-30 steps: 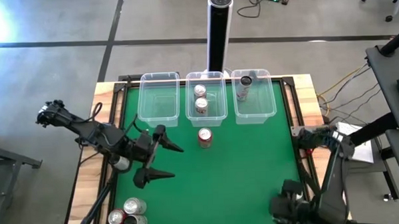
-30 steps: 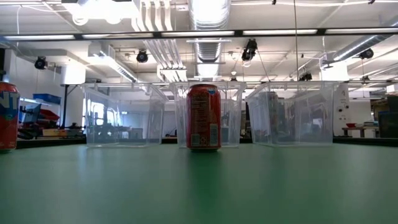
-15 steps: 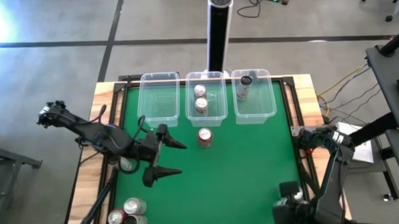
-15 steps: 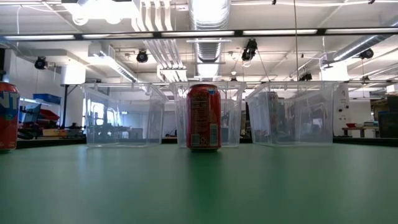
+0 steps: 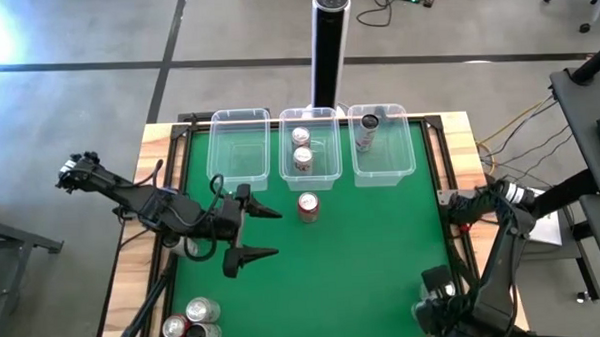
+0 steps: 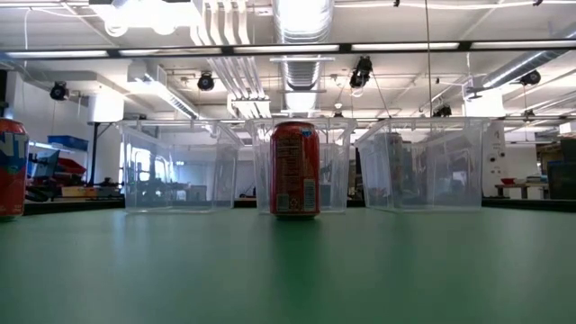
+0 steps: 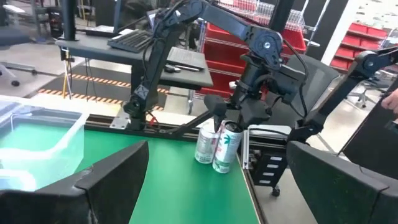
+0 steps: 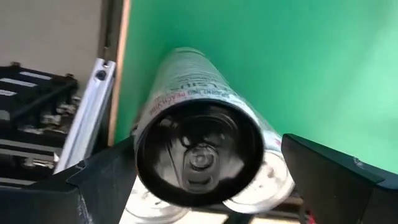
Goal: Sort soda cans
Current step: Put the bottom right white soda can into the top right transparent bin
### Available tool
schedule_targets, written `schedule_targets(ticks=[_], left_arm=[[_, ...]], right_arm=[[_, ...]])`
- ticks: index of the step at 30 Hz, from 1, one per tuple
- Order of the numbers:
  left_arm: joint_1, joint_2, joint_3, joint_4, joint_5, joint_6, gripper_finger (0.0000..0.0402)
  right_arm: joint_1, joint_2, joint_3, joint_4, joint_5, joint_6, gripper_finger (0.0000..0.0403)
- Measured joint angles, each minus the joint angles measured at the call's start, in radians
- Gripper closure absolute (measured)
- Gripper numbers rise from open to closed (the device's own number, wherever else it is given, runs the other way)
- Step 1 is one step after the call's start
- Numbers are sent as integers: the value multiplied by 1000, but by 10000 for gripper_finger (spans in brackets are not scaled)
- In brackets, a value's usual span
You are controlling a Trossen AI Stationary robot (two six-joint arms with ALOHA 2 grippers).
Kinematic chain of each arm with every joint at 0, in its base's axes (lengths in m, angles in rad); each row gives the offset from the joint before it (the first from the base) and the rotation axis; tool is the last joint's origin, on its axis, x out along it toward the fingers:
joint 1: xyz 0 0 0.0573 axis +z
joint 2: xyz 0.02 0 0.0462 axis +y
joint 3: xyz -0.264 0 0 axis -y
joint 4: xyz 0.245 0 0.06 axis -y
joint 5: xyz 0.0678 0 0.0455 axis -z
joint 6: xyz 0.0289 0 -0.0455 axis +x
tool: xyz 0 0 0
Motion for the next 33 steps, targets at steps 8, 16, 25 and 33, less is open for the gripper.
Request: schedule_targets(ticks=[8, 16, 25, 33], left_arm=[[0, 0, 0, -5, -1, -6, 35], [0, -15, 0, -56, -1, -27, 35], [-2, -112, -1, -122, -2, -36, 35], [-2, -184, -1, -125, -23, -11, 35]], right_arm=[[0, -7, -77, 48, -33, -71, 23], [2, -7, -95, 87, -37, -105, 73], [-1, -6, -85, 116, -65, -120, 166], [-59, -10, -7, 129, -55, -53, 150]])
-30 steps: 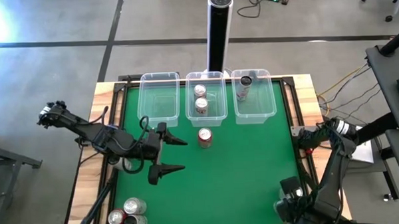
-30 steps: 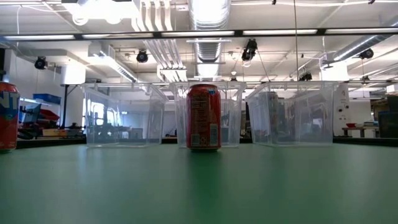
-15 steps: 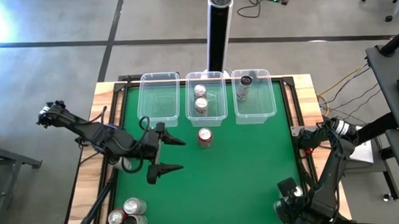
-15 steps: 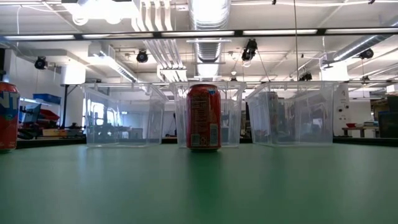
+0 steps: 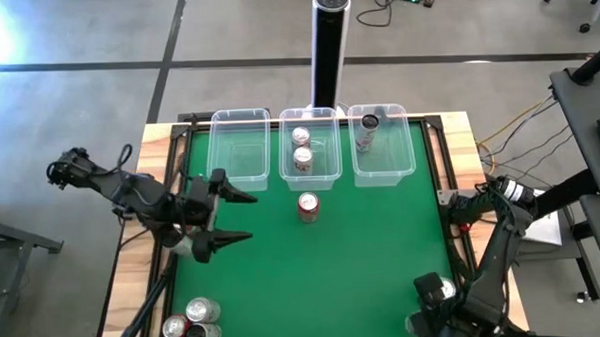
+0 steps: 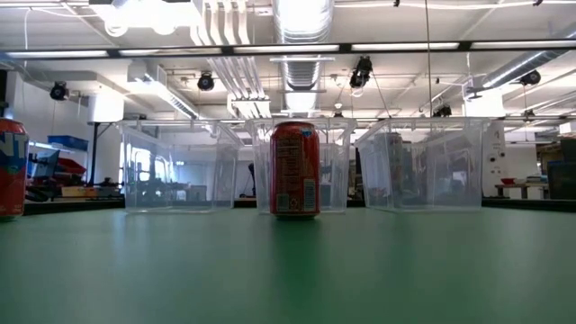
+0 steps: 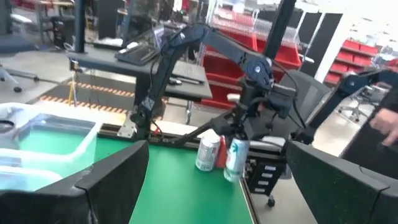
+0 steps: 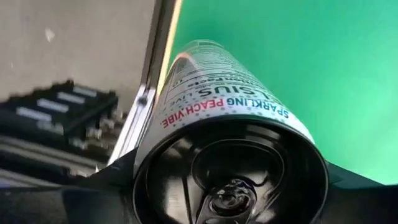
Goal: Sort soda cans
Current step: Put the bottom right white soda can into the top right transparent bin
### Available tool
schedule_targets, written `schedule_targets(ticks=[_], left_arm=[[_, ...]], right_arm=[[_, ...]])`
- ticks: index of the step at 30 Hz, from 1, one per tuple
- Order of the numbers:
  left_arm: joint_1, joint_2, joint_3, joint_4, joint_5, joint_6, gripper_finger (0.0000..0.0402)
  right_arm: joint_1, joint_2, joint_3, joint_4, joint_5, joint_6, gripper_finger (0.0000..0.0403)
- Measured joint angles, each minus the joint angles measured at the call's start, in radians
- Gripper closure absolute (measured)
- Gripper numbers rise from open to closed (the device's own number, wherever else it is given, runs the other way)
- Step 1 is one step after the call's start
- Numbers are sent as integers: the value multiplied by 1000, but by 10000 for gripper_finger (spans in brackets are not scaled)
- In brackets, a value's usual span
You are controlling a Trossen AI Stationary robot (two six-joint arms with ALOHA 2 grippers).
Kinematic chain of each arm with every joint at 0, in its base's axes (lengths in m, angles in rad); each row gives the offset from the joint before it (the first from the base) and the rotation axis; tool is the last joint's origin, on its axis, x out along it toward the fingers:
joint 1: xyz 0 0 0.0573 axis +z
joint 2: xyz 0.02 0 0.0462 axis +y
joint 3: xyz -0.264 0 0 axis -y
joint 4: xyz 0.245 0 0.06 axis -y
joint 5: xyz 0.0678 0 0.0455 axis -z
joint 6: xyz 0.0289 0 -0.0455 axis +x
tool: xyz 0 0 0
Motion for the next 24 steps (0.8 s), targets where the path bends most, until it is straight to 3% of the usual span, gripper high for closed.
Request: schedule_targets(ticks=[5, 11, 16, 24], left_arm=[[0, -13, 0, -8, -4, 0, 35], [0, -15, 0, -48, -4, -20, 35], [0, -13, 0, -56, -4, -45, 35], [0, 13, 0, -63, -4, -104, 35]], right_arm=[[-102, 0, 55, -15, -7, 7, 161], [-305, -1, 202, -165, 17, -26, 164], [-464, -8, 338, -313, 137, -89, 159], [-772, -123, 459, -300, 252, -193, 162]])
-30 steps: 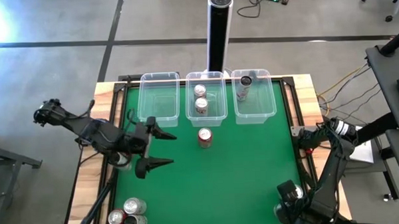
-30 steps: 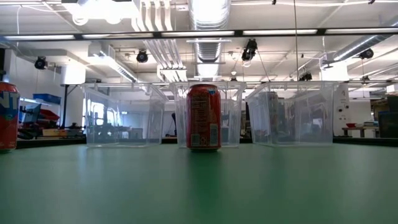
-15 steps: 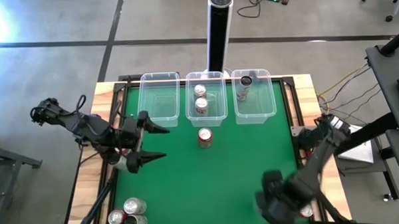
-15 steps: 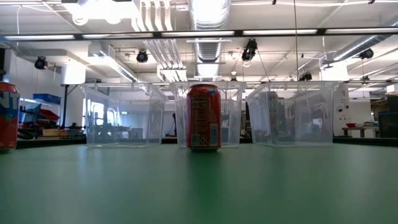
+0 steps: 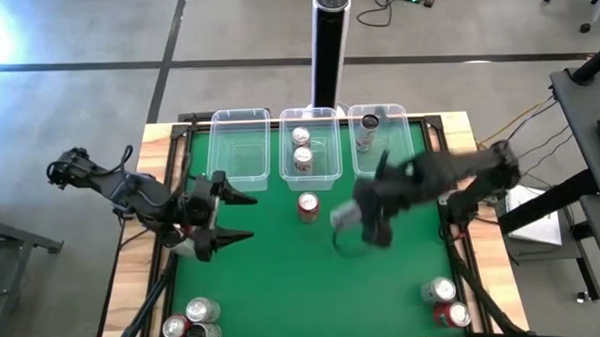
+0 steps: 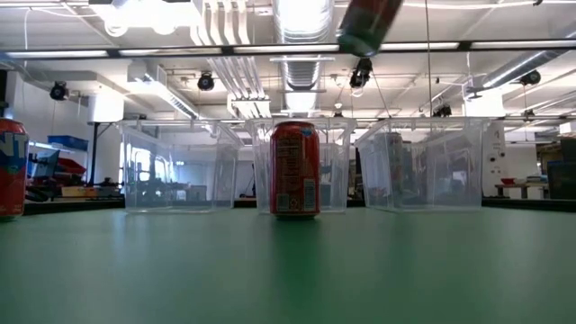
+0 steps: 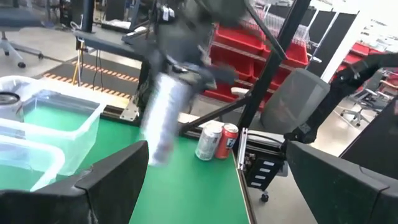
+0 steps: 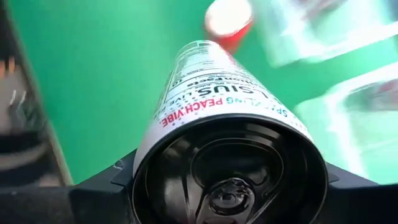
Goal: Sort soda cans
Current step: Put the bottom right white soda can into the top right transparent bin
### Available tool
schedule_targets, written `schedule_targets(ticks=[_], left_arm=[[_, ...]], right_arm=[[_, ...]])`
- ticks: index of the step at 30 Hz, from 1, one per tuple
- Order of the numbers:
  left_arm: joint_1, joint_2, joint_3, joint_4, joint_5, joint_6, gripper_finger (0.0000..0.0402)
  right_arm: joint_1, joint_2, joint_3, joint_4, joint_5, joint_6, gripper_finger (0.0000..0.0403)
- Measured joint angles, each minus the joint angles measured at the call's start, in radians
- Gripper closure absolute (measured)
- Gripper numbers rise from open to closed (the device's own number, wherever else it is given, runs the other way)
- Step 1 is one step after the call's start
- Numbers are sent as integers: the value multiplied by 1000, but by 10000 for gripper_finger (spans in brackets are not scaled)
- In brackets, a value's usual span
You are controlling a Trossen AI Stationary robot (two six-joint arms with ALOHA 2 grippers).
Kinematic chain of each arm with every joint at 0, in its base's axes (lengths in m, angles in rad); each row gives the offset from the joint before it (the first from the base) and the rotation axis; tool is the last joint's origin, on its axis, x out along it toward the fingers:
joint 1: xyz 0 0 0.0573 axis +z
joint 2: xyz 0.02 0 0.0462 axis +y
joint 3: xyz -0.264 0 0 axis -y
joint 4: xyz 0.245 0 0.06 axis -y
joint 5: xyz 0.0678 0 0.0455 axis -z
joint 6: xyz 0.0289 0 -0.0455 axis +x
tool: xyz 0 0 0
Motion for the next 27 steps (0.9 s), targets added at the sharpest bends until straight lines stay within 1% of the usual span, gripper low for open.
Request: schedule_targets(ticks=[4, 9, 11, 15, 18, 22, 27], left_arm=[[0, 25, 0, 3, 2, -32, 35], [0, 29, 0, 61, 2, -71, 35], [1, 28, 0, 99, -34, -50, 35], [20, 27, 10, 199, -148, 1, 35], [51, 27, 23, 284, -178, 39, 35], [86, 27, 48, 332, -189, 64, 35], [99, 28, 58, 331, -266, 68, 35]], right_arm=[[-151, -74, -1, -2, 50, -101, 163], [-364, -150, -15, 0, 65, -235, 164], [-450, -169, -31, 0, 58, -309, 163], [-612, -189, -76, 1, 54, -486, 163], [-714, -189, -121, 3, 27, -624, 164], [-791, -189, -208, 3, -100, -772, 164], [-815, -197, -366, 9, -95, -810, 163]])
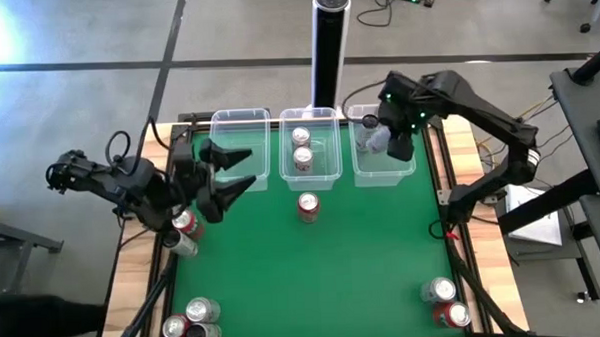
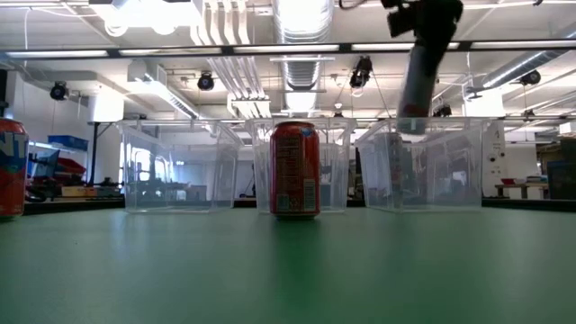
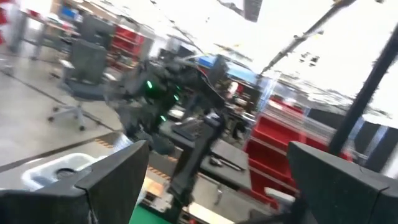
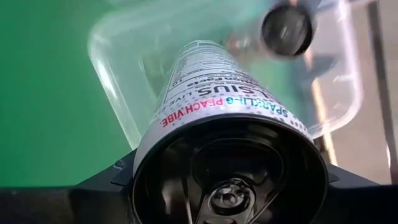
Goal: Sort soda cans
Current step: Put the bottom right white soda can into the top right transparent bin
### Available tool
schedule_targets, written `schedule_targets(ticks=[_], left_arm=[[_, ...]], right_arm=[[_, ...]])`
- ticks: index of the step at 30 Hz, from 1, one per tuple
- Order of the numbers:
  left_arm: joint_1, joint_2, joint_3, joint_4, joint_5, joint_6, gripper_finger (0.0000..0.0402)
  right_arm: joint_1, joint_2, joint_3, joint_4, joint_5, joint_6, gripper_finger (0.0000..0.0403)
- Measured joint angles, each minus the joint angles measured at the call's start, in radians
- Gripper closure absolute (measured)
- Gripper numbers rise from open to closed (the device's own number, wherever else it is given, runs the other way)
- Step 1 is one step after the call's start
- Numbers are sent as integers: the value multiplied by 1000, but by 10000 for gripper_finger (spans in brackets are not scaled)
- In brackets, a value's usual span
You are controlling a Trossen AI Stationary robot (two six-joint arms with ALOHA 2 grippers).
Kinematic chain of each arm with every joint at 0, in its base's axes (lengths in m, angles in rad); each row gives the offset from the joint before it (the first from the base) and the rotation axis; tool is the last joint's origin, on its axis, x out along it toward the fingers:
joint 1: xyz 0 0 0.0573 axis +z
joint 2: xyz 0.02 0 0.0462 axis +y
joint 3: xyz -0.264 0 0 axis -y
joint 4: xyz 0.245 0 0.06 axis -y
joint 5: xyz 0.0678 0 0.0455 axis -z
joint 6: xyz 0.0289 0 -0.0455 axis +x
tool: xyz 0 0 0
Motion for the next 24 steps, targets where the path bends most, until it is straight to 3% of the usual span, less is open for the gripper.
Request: schedule_targets(ticks=[8, 24], left_arm=[[24, 1, 0, -25, -26, 122, 35], [71, 8, -3, -136, -51, 175, 35]], right_arm=[[-38, 20, -182, 51, 56, 19, 160], [-162, 244, -198, 206, 81, -97, 159]])
